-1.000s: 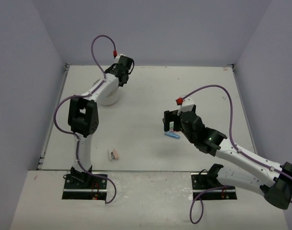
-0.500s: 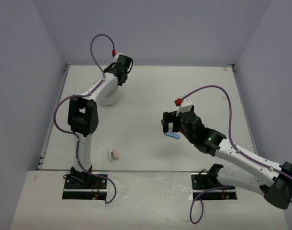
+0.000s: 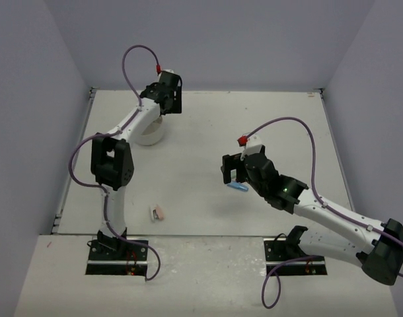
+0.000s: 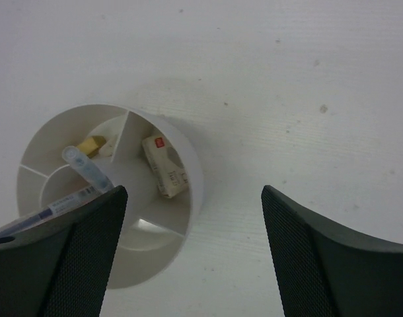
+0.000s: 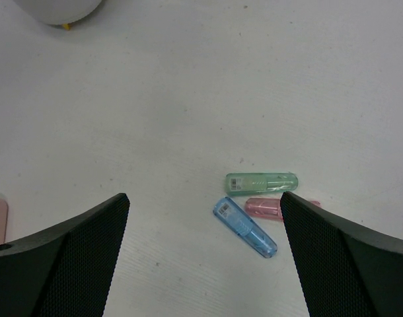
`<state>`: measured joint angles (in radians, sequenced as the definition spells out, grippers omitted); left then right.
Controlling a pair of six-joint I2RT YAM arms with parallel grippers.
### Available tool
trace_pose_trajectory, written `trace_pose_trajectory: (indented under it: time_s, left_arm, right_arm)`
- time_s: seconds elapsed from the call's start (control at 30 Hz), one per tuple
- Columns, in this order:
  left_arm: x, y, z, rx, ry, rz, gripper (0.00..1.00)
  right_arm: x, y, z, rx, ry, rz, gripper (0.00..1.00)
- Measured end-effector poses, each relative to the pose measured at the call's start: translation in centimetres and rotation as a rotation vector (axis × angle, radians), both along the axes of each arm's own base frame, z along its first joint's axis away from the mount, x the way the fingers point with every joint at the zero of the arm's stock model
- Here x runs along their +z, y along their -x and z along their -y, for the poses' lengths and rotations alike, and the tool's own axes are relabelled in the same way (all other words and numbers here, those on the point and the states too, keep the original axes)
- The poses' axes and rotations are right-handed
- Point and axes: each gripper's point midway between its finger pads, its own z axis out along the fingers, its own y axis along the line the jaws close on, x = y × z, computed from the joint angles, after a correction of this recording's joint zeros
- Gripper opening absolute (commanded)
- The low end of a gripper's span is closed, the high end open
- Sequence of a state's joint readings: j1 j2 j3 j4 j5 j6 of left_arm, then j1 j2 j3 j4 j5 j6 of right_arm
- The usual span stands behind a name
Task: Sort the stationery into containers
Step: Place the stationery in the storage box, then pick up the pen from the center of the board.
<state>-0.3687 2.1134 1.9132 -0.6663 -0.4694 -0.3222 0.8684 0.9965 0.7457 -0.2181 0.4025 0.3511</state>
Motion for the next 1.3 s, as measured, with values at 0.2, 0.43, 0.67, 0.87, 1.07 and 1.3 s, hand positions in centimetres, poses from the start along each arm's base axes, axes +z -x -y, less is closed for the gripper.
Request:
trace_pose_trajectory:
  time_s: [0.2,0.43,0.67,0.87,1.07,1.3]
  left_arm:
    - [4.4,2.7,5.1,-0.177,0.242,0.045,0.96]
    - [11.9,12.9,9.6,-0.404,0.471,0.181,1.0]
    - [14.7,23.7,8.8,-0.554,0.575,0.291,1.0]
    - [16.0,27.9,5.8,-0.579,0.592,0.383,1.0]
    - [14.5,28.6,4.5,-0.565,0.532,0.349,1.0]
    - [12.0,29.2,3.1,-0.525,0.475,0.296,1.0]
  right_arm:
    - [-2.8,-0.4,-0.2,-0.01,0.076,-0.065,0.99]
    - [-6.9,-1.4,0.2,-0.002,0.176,-0.239,0.99]
    - [-10.4,-1.5,0.1,0.004,0.293,-0.408,0.98]
    - [-14.0,-0.5,0.8,0.045,0.441,-0.56,0.85]
    - [-15.5,1.0,1.1,0.085,0.46,-0.668,0.76]
    - [-16.8,1.5,1.3,0.094,0.468,-0.726,0.69]
